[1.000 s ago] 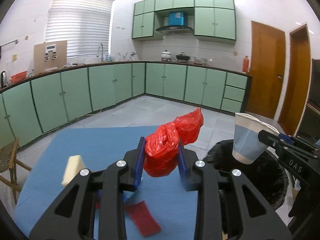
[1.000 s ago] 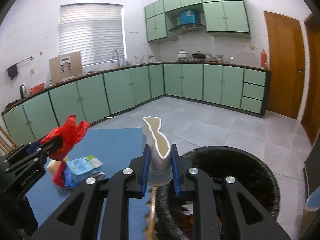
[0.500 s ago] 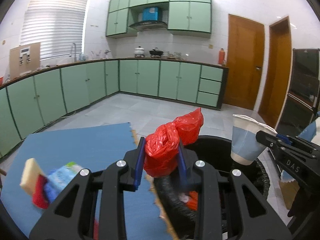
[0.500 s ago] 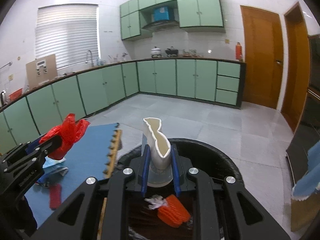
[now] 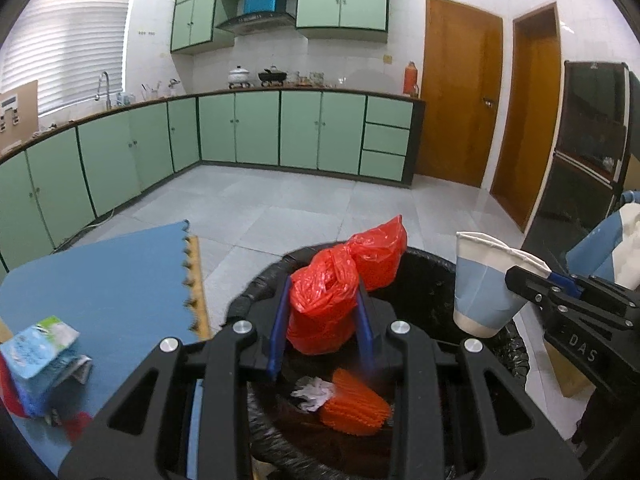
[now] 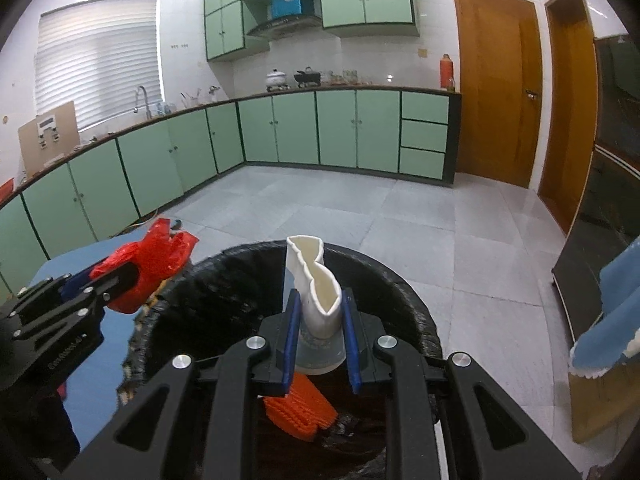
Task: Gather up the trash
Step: 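Open both tools over the bin to drop the red bag and paper cup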
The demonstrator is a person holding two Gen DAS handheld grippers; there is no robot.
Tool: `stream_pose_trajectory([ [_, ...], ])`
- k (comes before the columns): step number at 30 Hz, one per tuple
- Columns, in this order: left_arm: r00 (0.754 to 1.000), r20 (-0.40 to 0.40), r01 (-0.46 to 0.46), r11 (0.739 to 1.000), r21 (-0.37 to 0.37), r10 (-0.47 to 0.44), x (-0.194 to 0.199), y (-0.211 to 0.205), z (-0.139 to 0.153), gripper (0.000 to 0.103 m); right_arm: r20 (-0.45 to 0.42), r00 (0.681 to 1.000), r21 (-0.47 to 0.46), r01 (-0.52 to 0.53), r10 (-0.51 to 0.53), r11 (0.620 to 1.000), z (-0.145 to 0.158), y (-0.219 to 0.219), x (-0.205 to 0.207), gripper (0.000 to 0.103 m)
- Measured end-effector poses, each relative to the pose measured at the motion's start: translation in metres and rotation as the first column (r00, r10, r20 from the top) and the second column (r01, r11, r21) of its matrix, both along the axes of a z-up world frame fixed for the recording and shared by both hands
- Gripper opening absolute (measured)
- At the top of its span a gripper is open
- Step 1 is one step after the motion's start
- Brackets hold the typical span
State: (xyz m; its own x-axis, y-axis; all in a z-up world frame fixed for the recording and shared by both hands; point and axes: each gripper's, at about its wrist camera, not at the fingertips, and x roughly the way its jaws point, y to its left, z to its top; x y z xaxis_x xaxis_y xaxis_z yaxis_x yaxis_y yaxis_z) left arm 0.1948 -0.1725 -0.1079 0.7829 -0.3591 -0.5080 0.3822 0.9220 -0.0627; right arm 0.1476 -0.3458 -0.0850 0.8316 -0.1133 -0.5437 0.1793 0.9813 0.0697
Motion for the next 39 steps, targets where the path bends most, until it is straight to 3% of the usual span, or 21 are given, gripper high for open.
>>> stream_pose_trajectory([
  [8, 0.999, -0.049, 0.025, 0.999, 0.030, -0.024, 0.014, -0.019, -0.021, 0.029, -0.040, 0.999, 0.015, 0.017, -0.016, 1.000, -0.019, -0.019, 0.010, 0.023],
  [10, 0.997, -0.065, 0.039, 0.999, 0.032, -0.037, 0.021, -0.020, -0.022, 0.030, -0.048, 0.999, 0.022, 0.016, -0.015, 1.000, -0.021, -0.022, 0.014, 0.031],
  [13, 0.997, -0.073, 0.036, 0.999, 0.032, -0.033, 0.024, -0.019, -0.024, 0.042, -0.053, 0.998, 0.018, 0.022, -0.021, 1.000, -0.023, -0.026, 0.015, 0.033],
  [14, 0.996, -0.078, 0.033, 0.999, 0.031, -0.031, 0.025, -0.019, -0.024, 0.054, -0.054, 0.998, 0.018, 0.026, -0.025, 0.999, -0.025, -0.028, 0.013, 0.035],
  [15, 0.997, -0.077, 0.027, 0.999, 0.033, -0.024, 0.025, -0.018, -0.024, 0.061, -0.054, 0.998, 0.019, 0.035, -0.034, 0.999, -0.026, -0.030, 0.013, 0.040],
  [17, 0.998, -0.065, 0.017, 0.999, 0.037, -0.015, 0.024, -0.016, -0.023, 0.062, -0.050, 0.998, 0.021, 0.050, -0.049, 0.999, -0.027, -0.031, 0.010, 0.051],
  [19, 0.998, -0.063, 0.014, 0.999, 0.041, -0.012, 0.024, -0.015, -0.022, 0.064, -0.043, 0.997, 0.021, 0.067, -0.066, 0.998, -0.026, -0.032, 0.007, 0.070],
  [22, 0.999, -0.050, 0.002, 0.999, 0.036, 0.000, 0.023, -0.009, -0.015, 0.068, -0.025, 0.995, 0.010, 0.095, -0.095, 0.995, -0.022, -0.032, 0.001, 0.091],
  [24, 0.999, -0.029, -0.015, 0.999, 0.032, 0.016, 0.022, 0.000, -0.008, 0.075, -0.012, 0.994, 0.016, 0.105, -0.104, 0.994, -0.018, -0.032, -0.003, 0.095],
  [30, 0.997, 0.005, -0.074, 0.997, 0.003, 0.073, 0.013, 0.040, 0.012, 0.082, 0.022, 0.995, 0.030, 0.095, -0.096, 0.995, 0.003, -0.017, -0.012, 0.097],
  [39, 0.975, 0.096, -0.201, 0.980, -0.004, 0.201, -0.023, 0.120, 0.043, 0.084, 0.084, 0.996, 0.034, 0.016, -0.019, 0.999, 0.028, 0.041, -0.018, 0.097],
])
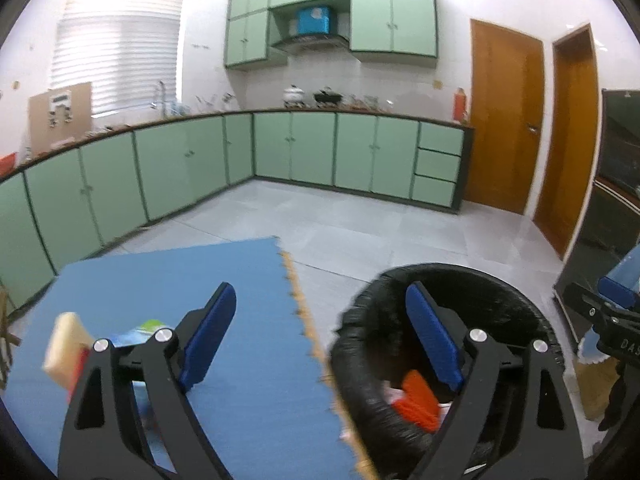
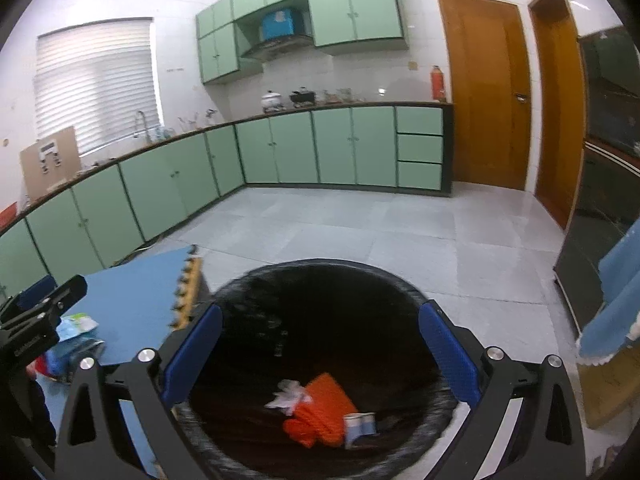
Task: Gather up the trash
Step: 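Open both tools over the bin to drop the red bag and paper cup, then return to the mat and grasp the yellow sponge with the left tool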
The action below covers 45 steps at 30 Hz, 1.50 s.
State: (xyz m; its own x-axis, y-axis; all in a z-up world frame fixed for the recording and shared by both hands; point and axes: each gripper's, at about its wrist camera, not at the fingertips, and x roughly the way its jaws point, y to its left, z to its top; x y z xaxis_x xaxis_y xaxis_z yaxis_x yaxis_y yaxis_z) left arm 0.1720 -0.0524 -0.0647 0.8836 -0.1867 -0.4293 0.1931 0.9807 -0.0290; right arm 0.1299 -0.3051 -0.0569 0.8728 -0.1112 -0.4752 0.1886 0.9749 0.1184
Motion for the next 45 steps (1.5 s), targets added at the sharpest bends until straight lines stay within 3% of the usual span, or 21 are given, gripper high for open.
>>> stream_pose_trajectory([
  [12, 0.973, 0.052, -0.227, 0.973, 0.038, 0.225, -0.040, 0.122, 0.013, 0.084, 0.030, 0.982, 0.008, -0.186, 0.186, 0.982, -0.003, 0.122, 0.014, 0.097],
  [25, 0.925, 0.004, -0.379, 0.923, 0.070, 0.380, -0.047, 0.222, -0.008, 0.084, 0.013, 0.935, -0.020, -0.354, 0.354, 0.935, -0.024, 0.239, 0.033, 0.097],
  [39, 0.912, -0.109, -0.388, 0.919, 0.073, 0.394, -0.010, 0.245, -0.050, 0.083, -0.072, 0.929, -0.024, -0.364, 0.362, 0.931, -0.057, 0.268, 0.058, 0.097],
  [45, 0.908, -0.152, -0.385, 0.920, 0.070, 0.391, 0.009, 0.250, -0.063, 0.078, -0.078, 0.930, -0.013, -0.362, 0.360, 0.932, -0.059, 0.270, 0.070, 0.097],
])
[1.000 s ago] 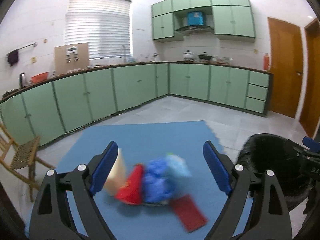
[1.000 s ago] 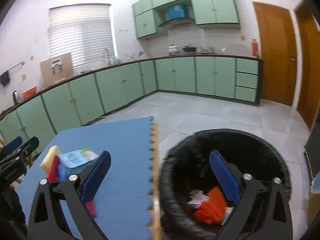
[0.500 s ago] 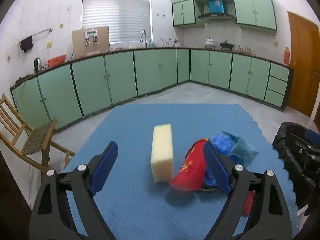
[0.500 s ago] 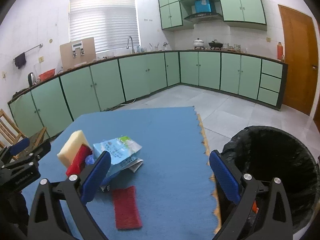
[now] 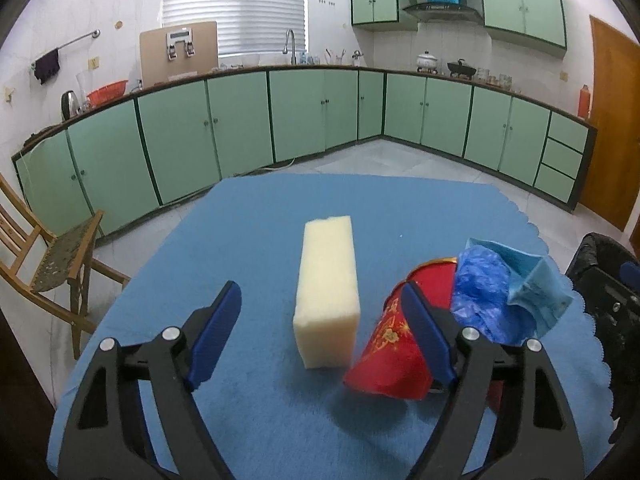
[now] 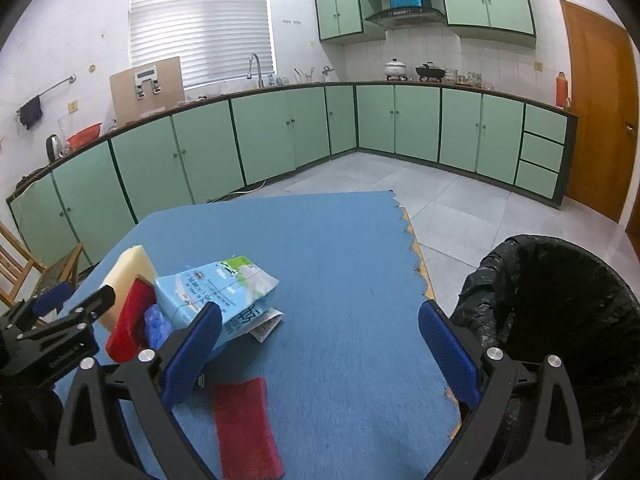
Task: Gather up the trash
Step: 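Return to the mat and grasp the yellow sponge with the left tool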
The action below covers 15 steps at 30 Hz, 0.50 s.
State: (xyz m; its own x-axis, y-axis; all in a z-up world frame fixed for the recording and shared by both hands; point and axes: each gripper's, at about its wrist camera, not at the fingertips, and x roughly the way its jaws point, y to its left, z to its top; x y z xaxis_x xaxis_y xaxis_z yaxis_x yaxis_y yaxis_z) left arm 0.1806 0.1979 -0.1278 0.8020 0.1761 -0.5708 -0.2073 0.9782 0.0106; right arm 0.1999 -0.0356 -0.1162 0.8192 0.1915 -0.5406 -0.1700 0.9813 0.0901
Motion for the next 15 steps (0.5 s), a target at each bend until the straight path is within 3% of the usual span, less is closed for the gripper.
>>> stream_pose_trajectory([
  [4, 1.000, -0.023, 0.003, 1.000, -0.020, -0.003, 0.011, 0.005, -0.006, 0.072, 0.002, 1.000, 0.002, -0.010, 0.010, 1.000, 0.002, 0.005, 0.004, 0.097],
  [9, 0.997, -0.060, 0.033, 0.995, -0.089, -0.039, 0.022, 0.013, -0.016, 0.033, 0.006, 1.000, 0.008, -0.029, 0.029, 1.000, 0.008, 0.014, 0.004, 0.097],
  [15, 0.999, -0.031, 0.019, 0.997, -0.077, -0.022, 0.016, 0.019, -0.010, 0.032, 0.000, 0.998, 0.009, -0.067, 0.067, 0.998, 0.012, 0.032, 0.008, 0.097],
])
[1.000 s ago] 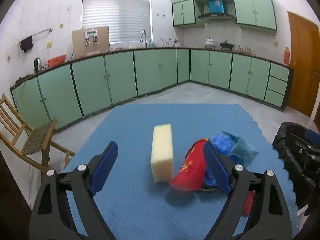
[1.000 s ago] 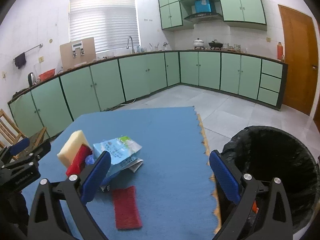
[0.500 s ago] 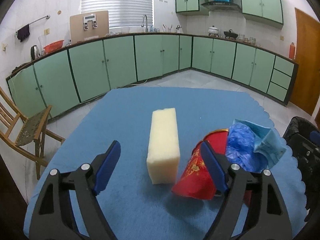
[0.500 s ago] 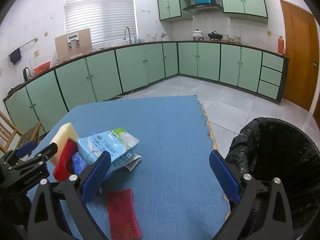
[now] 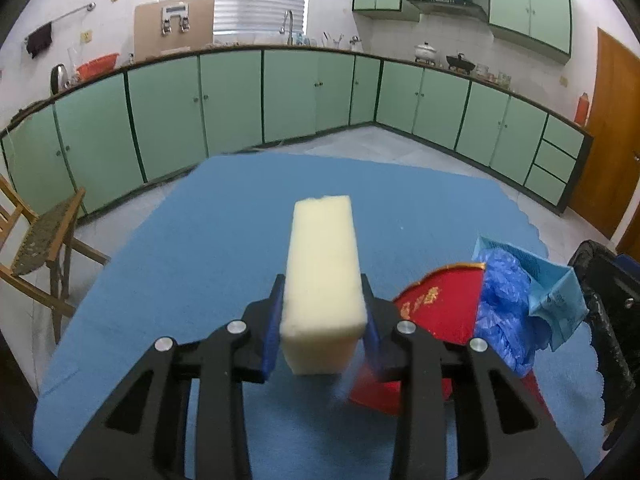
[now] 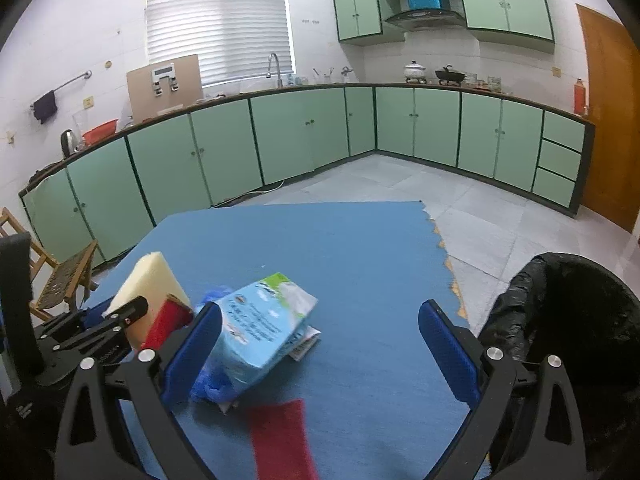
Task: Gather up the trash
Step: 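Return to the mat and grasp the yellow sponge with the left tool, then grasp the white milk carton with the right tool while the left tool holds the sponge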
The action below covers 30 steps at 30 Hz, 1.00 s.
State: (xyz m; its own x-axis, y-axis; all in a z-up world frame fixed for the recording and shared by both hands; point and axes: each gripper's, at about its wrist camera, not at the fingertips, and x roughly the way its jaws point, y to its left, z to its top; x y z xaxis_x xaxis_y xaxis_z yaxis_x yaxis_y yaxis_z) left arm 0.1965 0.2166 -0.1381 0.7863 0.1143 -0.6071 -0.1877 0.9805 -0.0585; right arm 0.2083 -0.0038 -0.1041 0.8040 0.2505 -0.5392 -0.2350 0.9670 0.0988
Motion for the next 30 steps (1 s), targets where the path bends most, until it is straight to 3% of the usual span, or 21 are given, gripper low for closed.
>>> stream_pose_trajectory([
  [7, 1.000, 0.025, -0.019, 0.998, 0.055, 0.018, -0.011, 0.006, 0.014, 0.032, -0.010, 1.000, 0.002, -0.026, 0.026, 1.000, -0.001, 0.020, 0.007, 0.097],
  [16, 0.999, -0.001, -0.047, 0.998, 0.050, 0.047, -0.017, 0.023, 0.013, 0.032, -0.032, 0.999, -0.007, -0.041, 0.041, 0.999, -0.005, 0.041, 0.012, 0.097],
  [23, 0.999, 0.004, -0.032, 0.998, 0.053, 0.032, -0.019, 0.020, 0.014, 0.032, -0.075, 0.997, 0.021, 0.007, -0.005, 1.000, -0.013, 0.032, 0.022, 0.096],
  [29, 1.000, 0.000, -0.030, 0.998, 0.047, 0.030, -0.019, 0.018, 0.012, 0.032, -0.137, 0.990, 0.055, -0.012, 0.019, 0.998, -0.025, 0.022, 0.024, 0.083],
  [30, 1.000, -0.002, -0.028, 0.998, 0.048, 0.028, -0.018, 0.017, 0.012, 0.032, -0.151, 0.988, 0.072, -0.024, 0.035, 0.997, -0.027, 0.021, 0.024, 0.077],
])
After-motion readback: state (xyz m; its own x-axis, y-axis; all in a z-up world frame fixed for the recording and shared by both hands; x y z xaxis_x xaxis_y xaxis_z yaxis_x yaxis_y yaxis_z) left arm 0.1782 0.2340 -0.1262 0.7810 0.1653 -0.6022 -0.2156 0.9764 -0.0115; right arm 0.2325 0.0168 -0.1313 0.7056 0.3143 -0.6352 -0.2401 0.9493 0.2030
